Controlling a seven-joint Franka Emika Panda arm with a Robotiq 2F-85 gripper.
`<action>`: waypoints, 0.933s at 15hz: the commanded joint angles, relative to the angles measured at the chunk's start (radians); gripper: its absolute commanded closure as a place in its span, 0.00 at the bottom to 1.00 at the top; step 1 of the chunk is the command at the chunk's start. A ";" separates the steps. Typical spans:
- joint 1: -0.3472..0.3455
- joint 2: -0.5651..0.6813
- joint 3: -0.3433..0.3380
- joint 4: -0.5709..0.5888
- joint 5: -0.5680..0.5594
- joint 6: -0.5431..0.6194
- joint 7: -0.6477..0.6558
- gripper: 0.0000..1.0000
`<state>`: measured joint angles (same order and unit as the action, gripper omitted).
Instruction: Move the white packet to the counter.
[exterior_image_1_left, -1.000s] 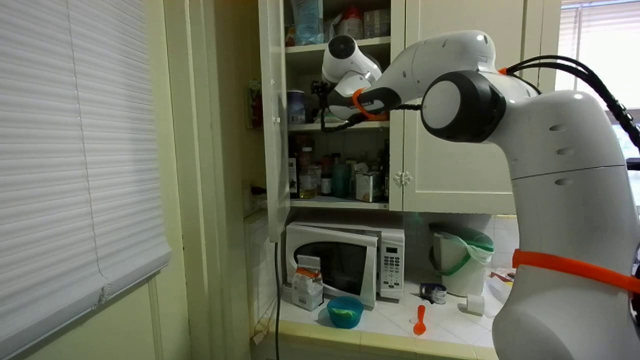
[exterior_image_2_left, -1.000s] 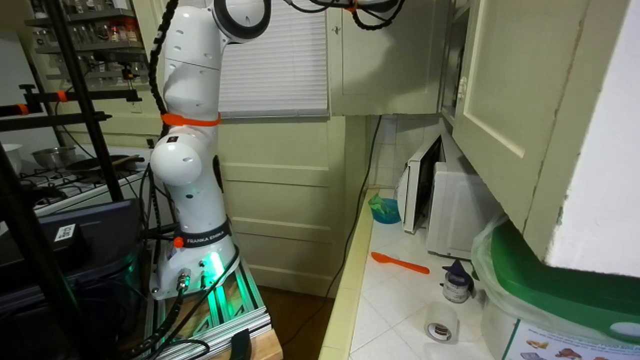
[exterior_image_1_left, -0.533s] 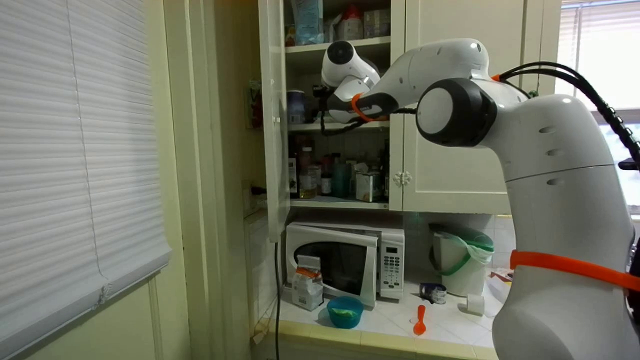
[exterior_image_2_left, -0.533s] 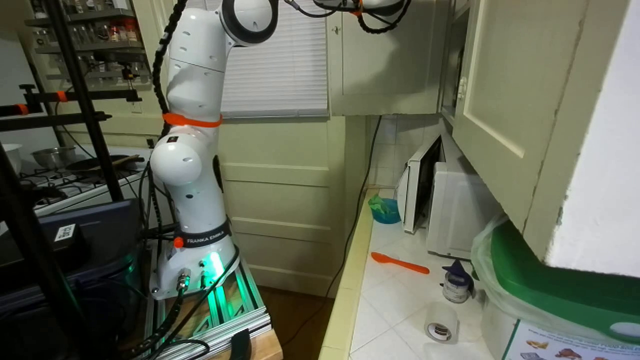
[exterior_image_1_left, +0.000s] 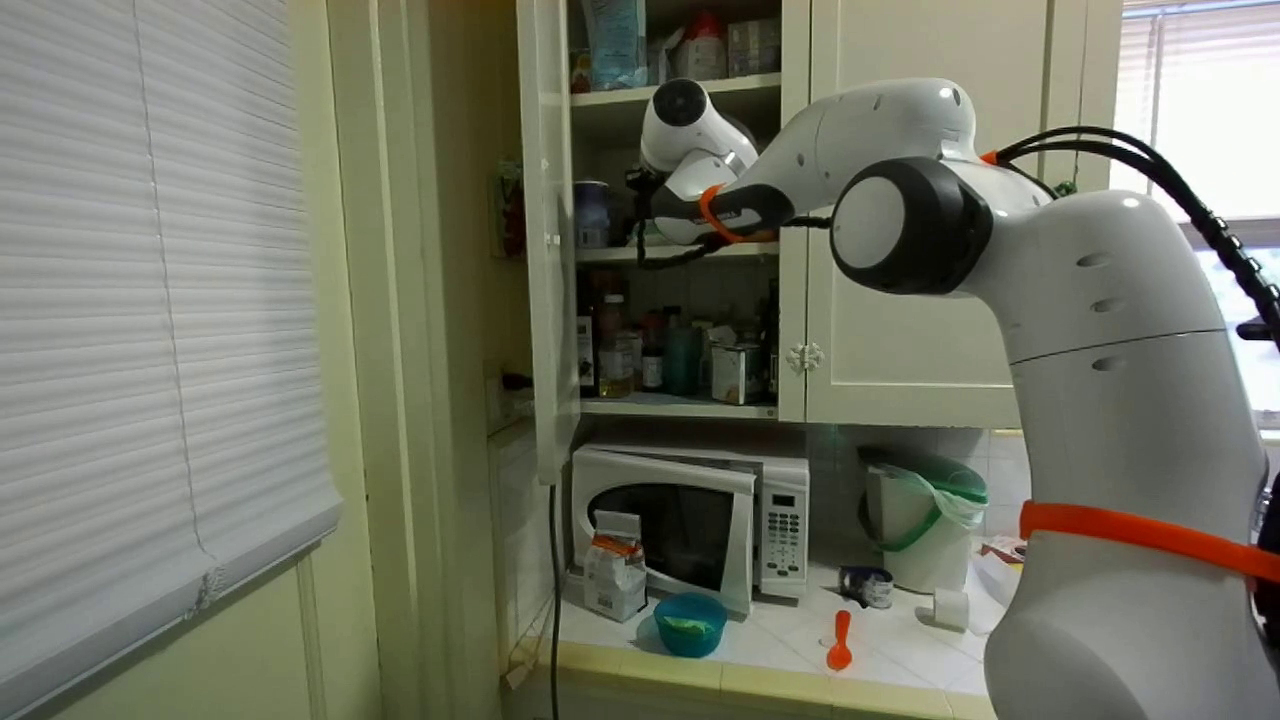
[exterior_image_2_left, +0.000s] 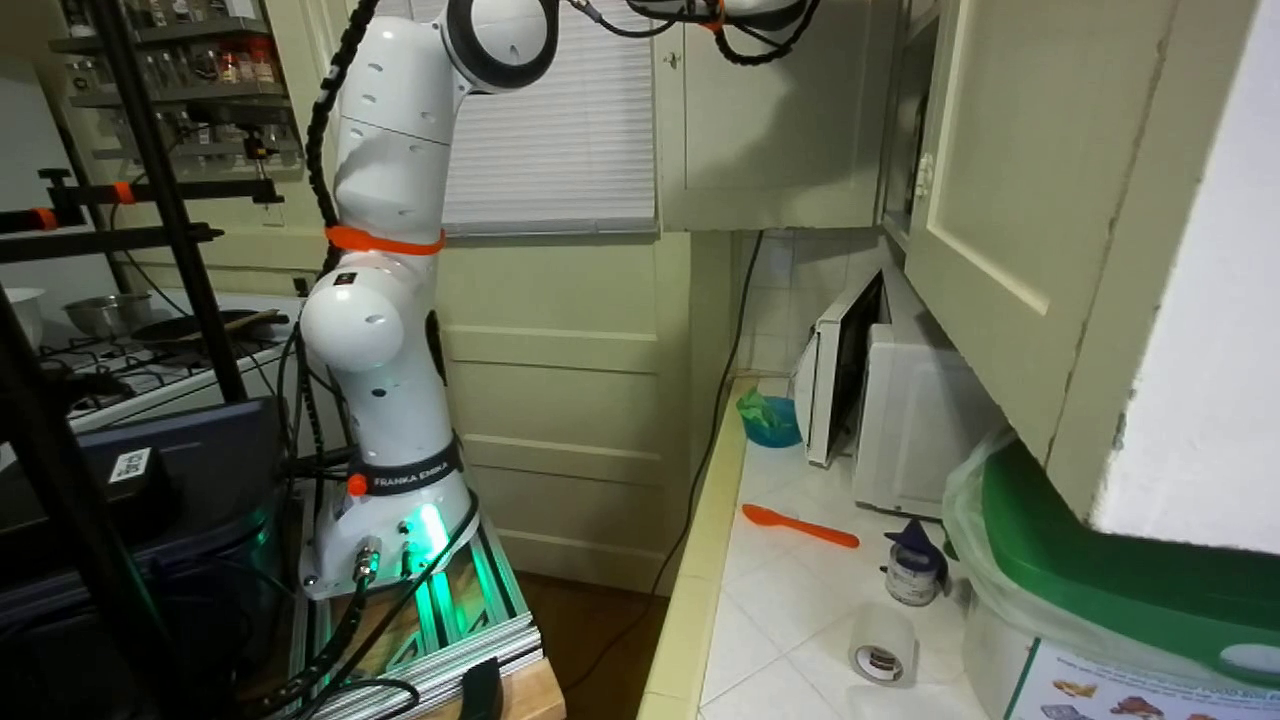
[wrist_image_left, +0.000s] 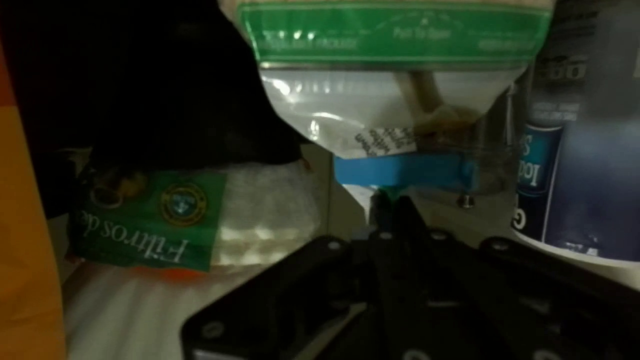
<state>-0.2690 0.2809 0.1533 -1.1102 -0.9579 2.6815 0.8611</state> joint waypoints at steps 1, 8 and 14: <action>-0.013 -0.041 0.026 -0.038 0.063 0.013 -0.017 1.00; -0.031 -0.138 0.064 -0.116 0.184 0.016 -0.073 1.00; -0.058 -0.295 0.105 -0.271 0.485 -0.030 -0.307 1.00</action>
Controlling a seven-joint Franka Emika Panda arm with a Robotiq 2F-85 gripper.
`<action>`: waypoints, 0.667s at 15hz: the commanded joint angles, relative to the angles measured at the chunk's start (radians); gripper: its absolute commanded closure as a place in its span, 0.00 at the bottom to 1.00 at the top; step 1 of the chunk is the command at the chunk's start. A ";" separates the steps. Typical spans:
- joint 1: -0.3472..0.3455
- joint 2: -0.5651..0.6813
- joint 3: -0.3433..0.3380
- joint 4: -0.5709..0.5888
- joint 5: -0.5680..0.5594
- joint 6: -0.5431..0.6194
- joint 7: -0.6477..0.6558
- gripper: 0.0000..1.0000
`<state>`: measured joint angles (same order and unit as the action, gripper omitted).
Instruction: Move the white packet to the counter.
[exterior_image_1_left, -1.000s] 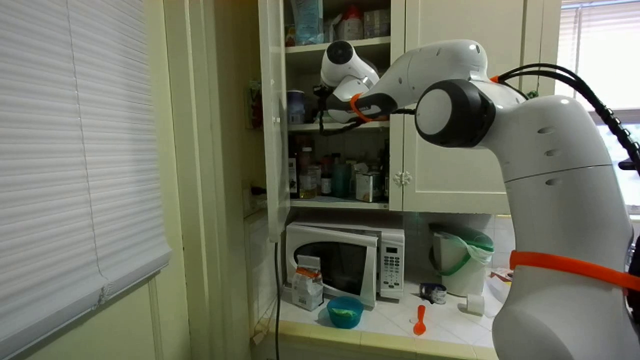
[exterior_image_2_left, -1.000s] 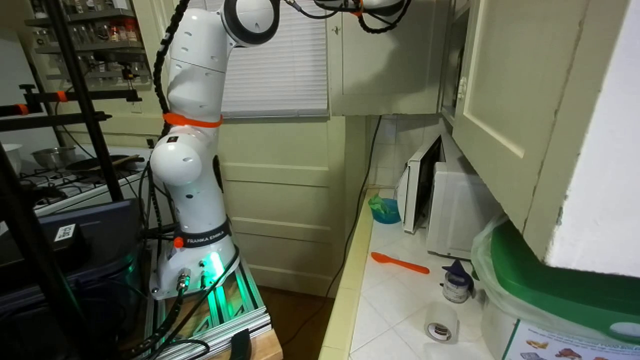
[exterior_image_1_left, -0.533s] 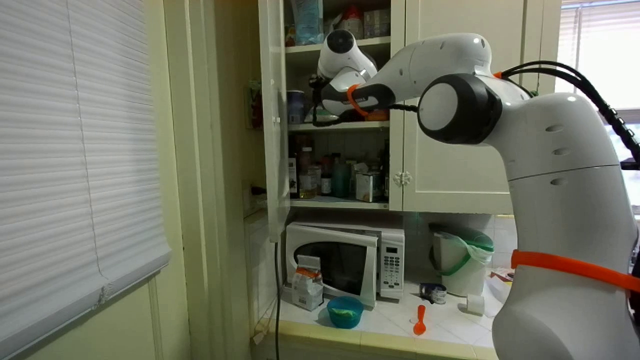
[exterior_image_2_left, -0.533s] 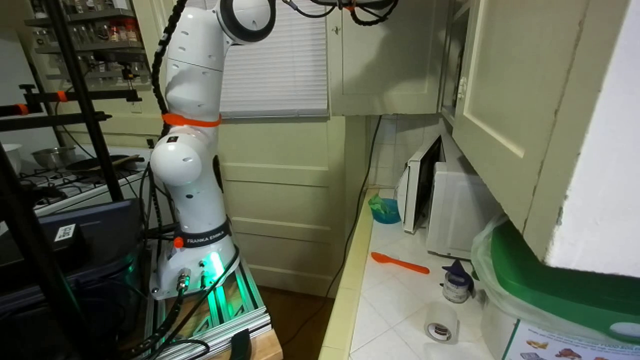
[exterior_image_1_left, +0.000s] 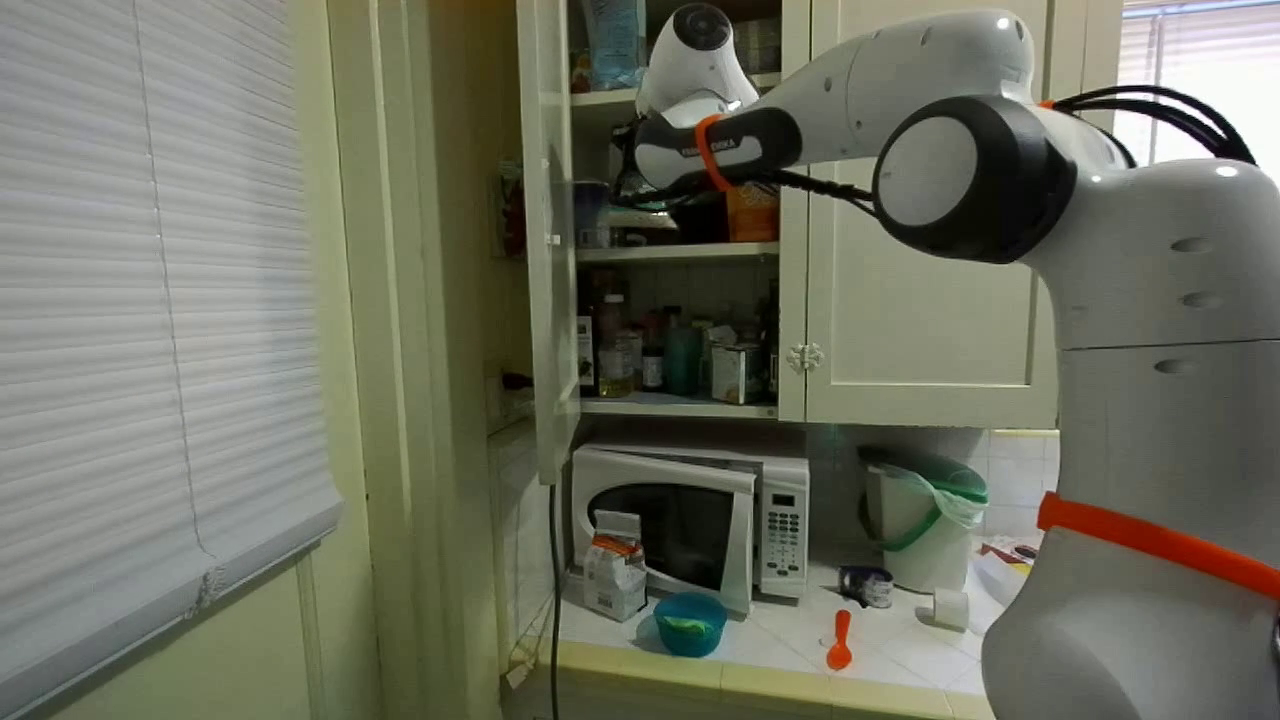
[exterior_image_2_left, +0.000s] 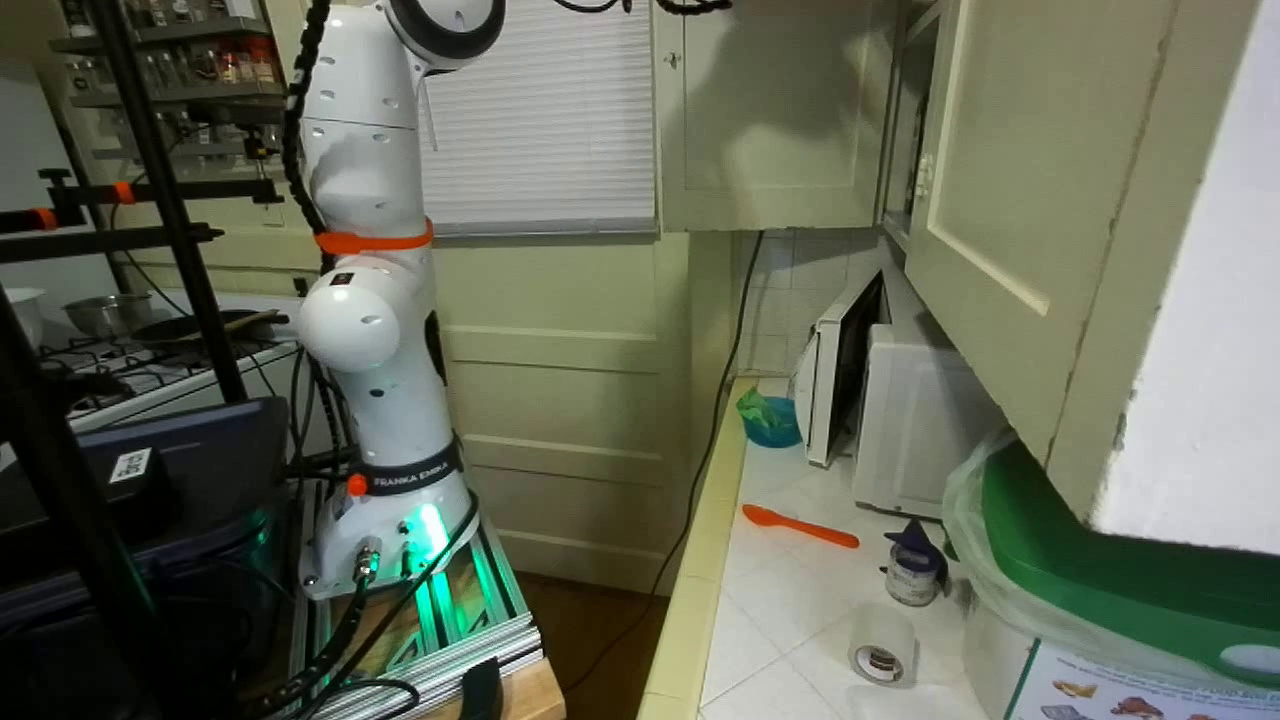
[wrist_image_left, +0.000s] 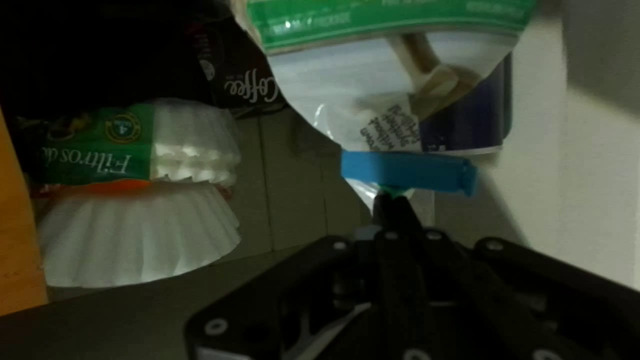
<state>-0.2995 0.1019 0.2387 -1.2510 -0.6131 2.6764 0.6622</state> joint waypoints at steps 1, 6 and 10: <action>-0.029 -0.144 0.016 -0.159 0.192 -0.031 -0.154 1.00; -0.015 -0.279 -0.025 -0.306 0.360 -0.044 -0.301 1.00; 0.053 -0.357 -0.107 -0.407 0.348 -0.085 -0.263 1.00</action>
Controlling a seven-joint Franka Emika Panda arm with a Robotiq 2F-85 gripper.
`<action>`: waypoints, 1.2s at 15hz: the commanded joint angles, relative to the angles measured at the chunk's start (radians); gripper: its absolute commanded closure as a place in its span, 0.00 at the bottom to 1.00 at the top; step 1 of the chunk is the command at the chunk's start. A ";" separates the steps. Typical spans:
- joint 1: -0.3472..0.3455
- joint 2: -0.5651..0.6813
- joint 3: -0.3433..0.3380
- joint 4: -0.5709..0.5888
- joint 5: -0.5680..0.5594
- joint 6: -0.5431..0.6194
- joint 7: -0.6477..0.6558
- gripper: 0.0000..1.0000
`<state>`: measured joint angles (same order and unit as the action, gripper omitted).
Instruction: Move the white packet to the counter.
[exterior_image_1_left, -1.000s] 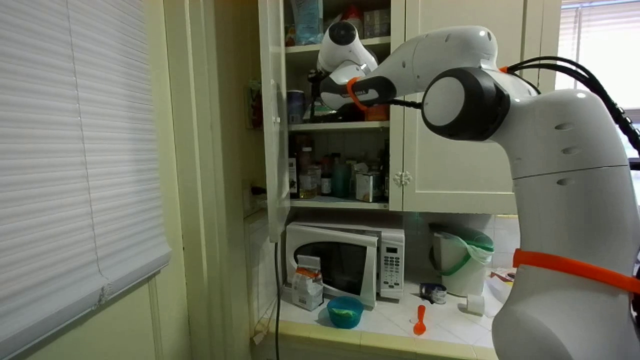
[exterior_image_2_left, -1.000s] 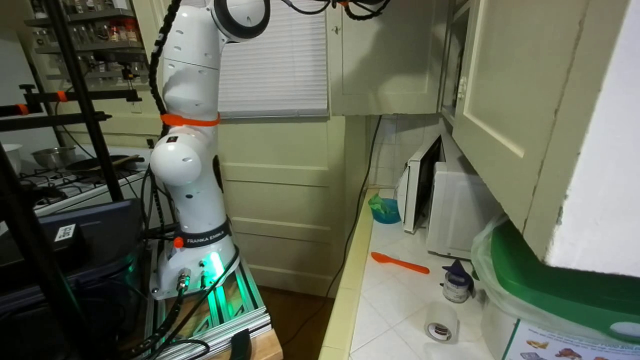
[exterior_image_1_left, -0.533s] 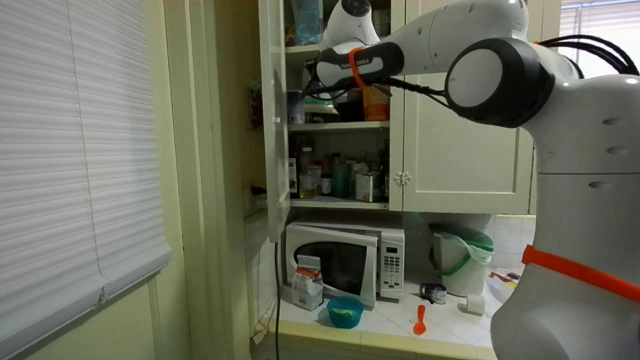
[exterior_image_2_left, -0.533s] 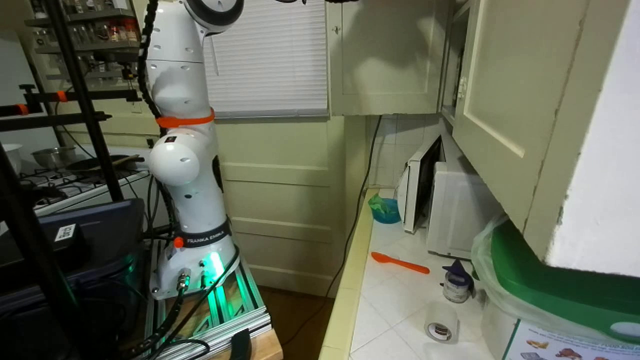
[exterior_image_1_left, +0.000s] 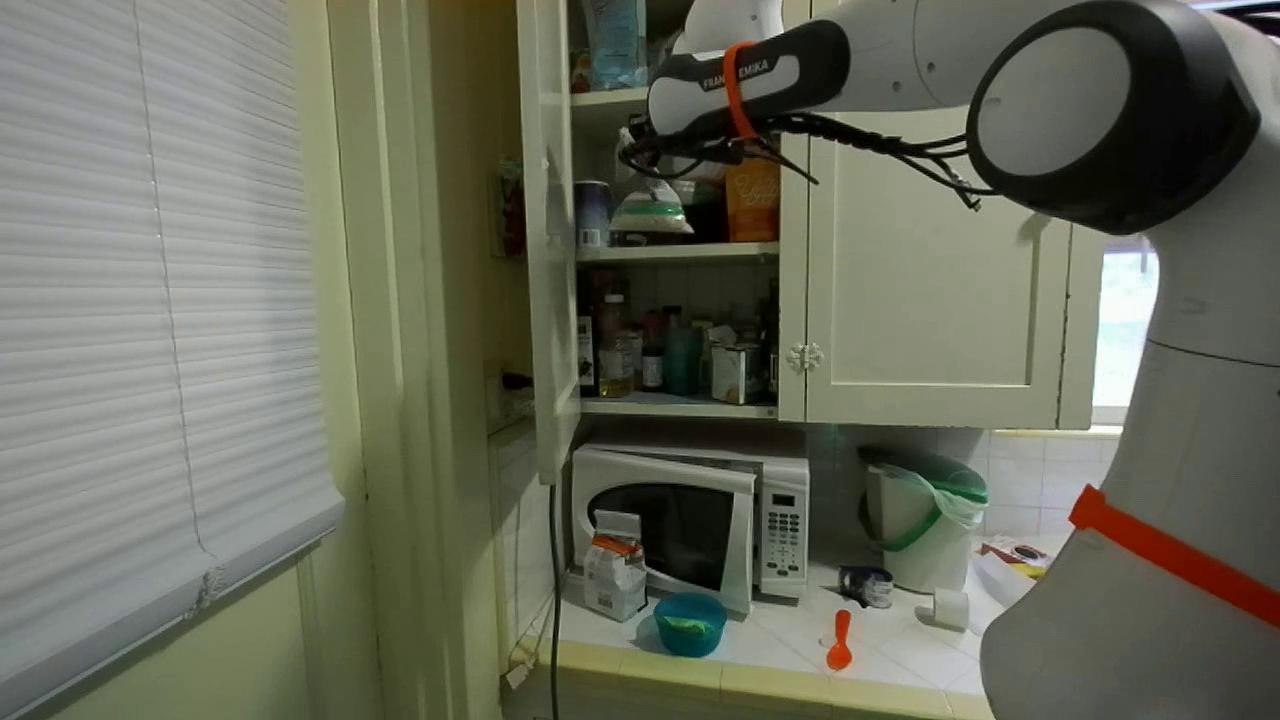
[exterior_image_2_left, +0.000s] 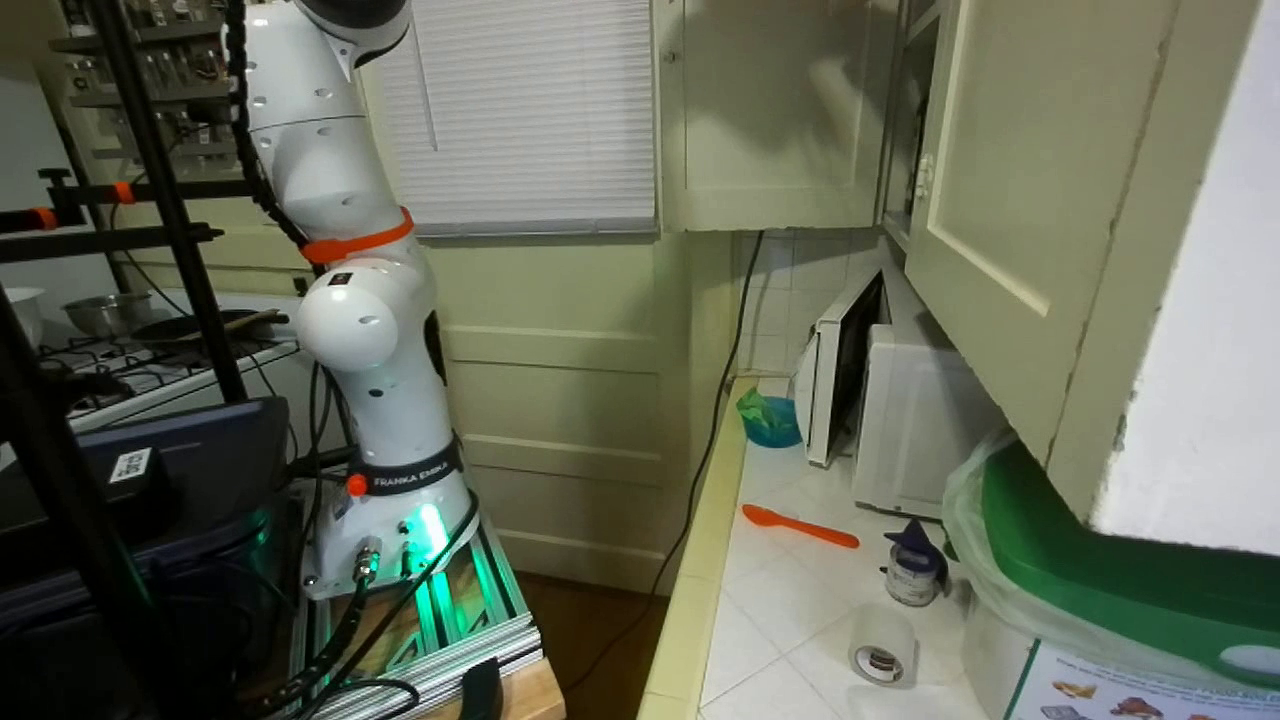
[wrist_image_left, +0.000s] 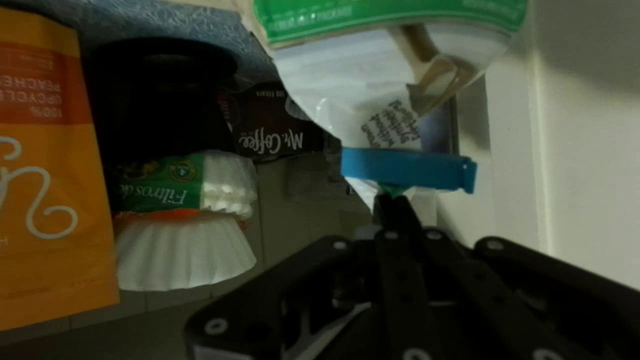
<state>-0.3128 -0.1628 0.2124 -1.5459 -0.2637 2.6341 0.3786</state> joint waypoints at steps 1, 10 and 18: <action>0.064 -0.108 -0.085 -0.133 -0.011 -0.066 0.041 1.00; 0.058 -0.101 -0.100 -0.144 -0.060 -0.100 0.118 1.00; 0.018 -0.099 -0.084 -0.201 -0.253 -0.121 0.538 1.00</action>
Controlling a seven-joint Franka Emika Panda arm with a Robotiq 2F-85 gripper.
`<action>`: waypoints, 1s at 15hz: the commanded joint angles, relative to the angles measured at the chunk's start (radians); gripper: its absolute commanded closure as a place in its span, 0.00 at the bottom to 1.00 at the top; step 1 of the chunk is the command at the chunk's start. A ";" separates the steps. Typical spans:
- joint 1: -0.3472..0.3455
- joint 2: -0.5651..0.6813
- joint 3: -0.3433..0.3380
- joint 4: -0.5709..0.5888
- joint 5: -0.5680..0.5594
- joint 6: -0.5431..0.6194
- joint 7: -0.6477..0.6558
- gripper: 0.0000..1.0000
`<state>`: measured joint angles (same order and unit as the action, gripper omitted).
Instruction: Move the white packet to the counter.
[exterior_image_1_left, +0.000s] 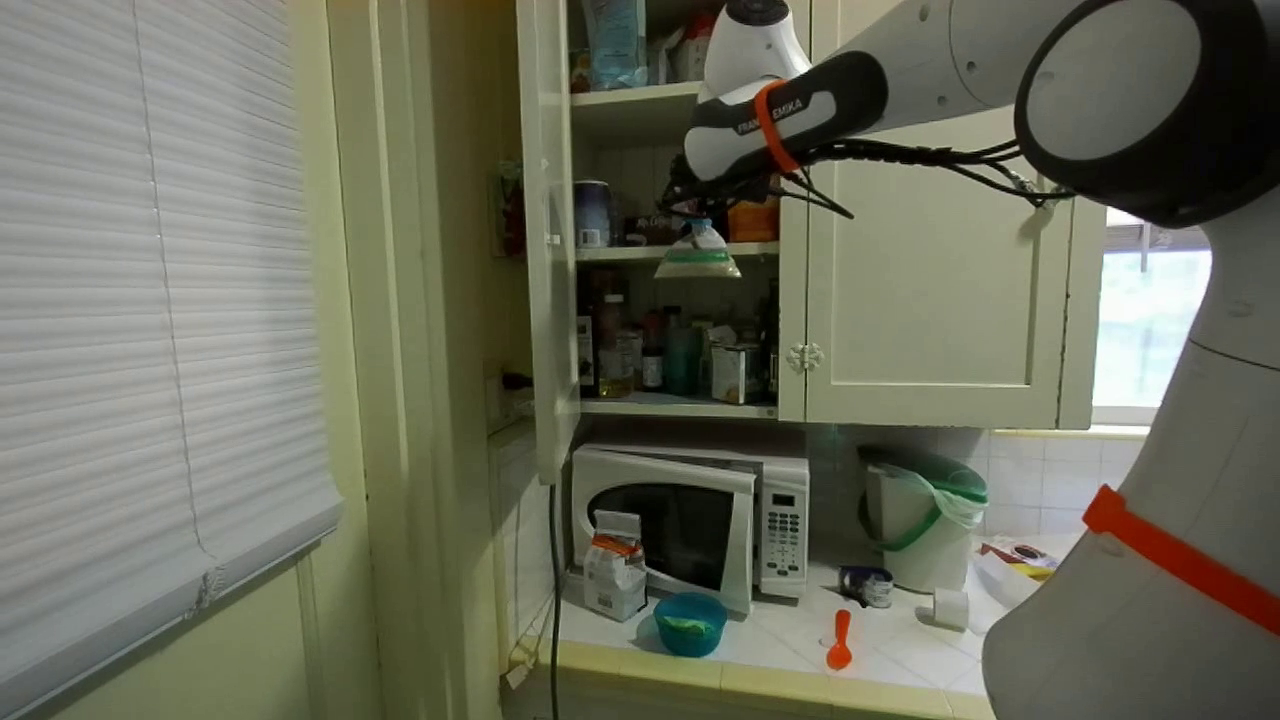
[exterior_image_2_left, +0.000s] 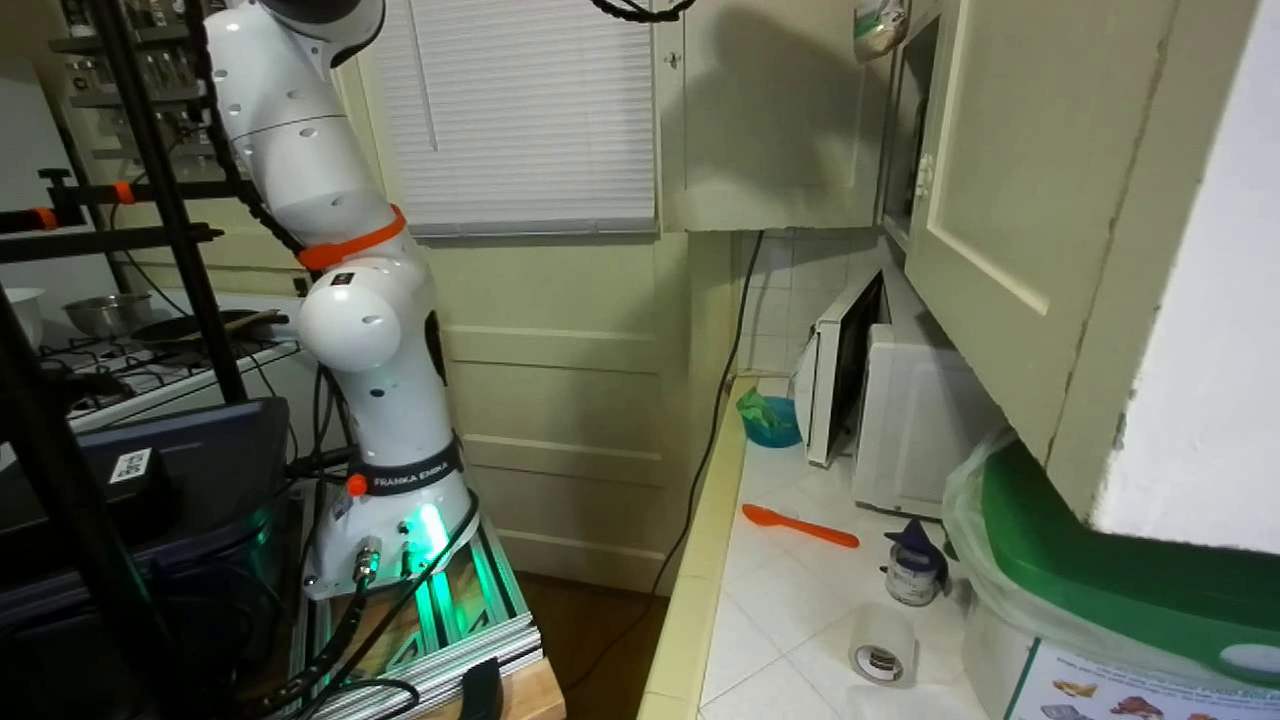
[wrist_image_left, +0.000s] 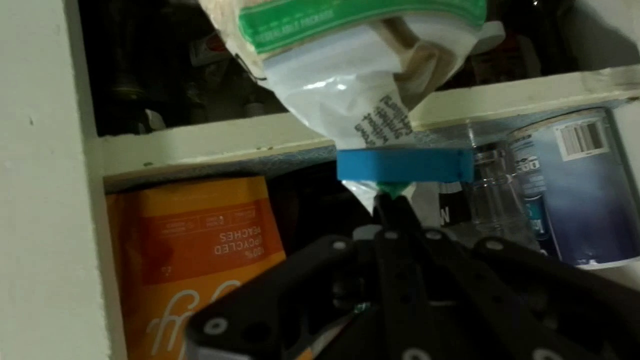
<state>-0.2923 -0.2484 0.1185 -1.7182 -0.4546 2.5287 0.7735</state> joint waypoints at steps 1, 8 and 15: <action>0.001 -0.015 0.011 -0.039 -0.080 -0.014 0.188 1.00; 0.045 -0.029 0.013 -0.120 -0.103 -0.016 0.354 1.00; 0.068 -0.025 0.021 -0.173 -0.111 -0.031 0.453 1.00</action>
<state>-0.2352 -0.2517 0.1357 -1.8594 -0.5418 2.5286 1.1585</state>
